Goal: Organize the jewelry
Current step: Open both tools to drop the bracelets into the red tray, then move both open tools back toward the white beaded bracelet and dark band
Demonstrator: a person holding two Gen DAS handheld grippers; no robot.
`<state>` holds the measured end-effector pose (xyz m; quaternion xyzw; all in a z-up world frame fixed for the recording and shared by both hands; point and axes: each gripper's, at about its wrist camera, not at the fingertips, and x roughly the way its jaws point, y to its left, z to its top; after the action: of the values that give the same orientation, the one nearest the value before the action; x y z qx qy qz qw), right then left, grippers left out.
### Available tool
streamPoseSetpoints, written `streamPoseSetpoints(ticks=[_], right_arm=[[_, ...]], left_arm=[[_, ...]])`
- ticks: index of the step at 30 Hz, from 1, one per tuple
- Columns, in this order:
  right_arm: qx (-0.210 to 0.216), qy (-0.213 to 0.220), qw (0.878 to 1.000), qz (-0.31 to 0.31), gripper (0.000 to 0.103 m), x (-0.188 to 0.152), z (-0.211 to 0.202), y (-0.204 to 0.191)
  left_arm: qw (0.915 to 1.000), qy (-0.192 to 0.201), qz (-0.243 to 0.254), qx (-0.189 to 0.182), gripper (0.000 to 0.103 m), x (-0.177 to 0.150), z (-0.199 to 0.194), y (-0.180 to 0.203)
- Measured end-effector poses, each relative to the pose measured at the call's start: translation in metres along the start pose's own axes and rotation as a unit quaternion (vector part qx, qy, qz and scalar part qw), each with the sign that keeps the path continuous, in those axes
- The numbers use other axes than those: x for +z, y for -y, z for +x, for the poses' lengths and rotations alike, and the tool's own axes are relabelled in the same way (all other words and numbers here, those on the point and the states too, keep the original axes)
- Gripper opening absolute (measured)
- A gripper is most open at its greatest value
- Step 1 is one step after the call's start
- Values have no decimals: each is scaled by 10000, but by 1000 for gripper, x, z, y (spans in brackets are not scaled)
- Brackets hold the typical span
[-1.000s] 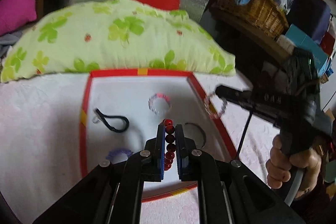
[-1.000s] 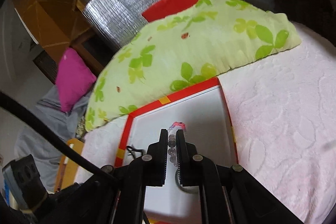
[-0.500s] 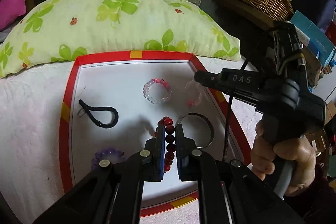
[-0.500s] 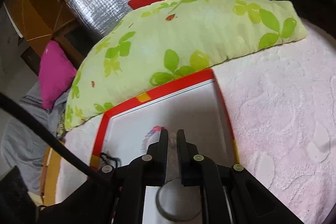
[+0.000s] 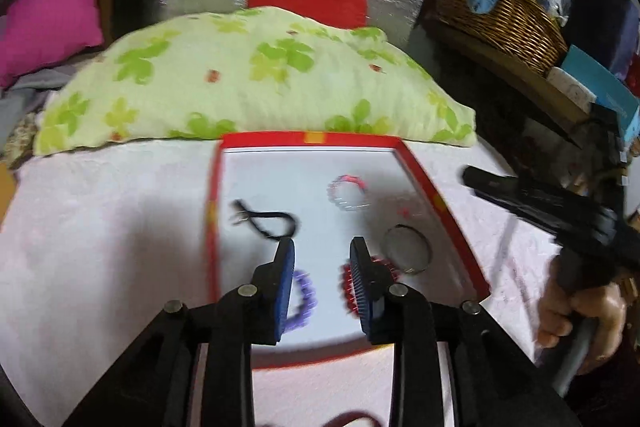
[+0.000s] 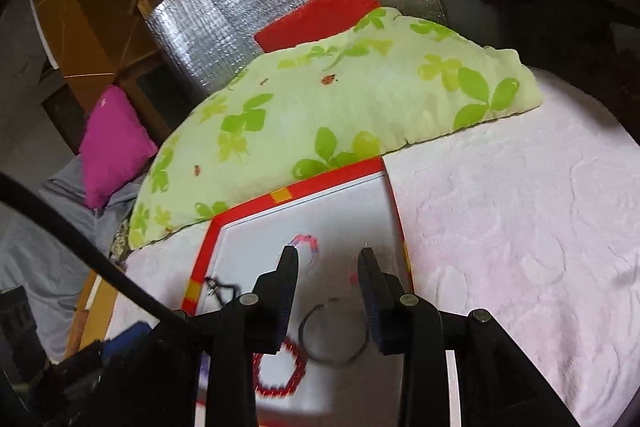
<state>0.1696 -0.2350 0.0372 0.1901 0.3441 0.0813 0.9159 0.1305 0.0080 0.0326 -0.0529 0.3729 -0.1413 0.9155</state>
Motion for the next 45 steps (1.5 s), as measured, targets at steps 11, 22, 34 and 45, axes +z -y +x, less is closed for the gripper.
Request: streamPoseSetpoints(ticks=[11, 22, 34, 45], right_arm=[[318, -94, 9995, 3, 34, -65, -75, -4], [494, -739, 9958, -206, 34, -150, -94, -16], [589, -969, 9916, -619, 34, -169, -81, -45], [547, -1079, 9882, -938, 34, -177, -69, -68]], left_arm=[[9981, 68, -147, 588, 34, -65, -60, -34], [9952, -36, 27, 979, 39, -131, -94, -36], [9922, -17, 352, 1198, 43, -143, -97, -29], [9910, -68, 361, 1288, 44, -143, -95, -30]])
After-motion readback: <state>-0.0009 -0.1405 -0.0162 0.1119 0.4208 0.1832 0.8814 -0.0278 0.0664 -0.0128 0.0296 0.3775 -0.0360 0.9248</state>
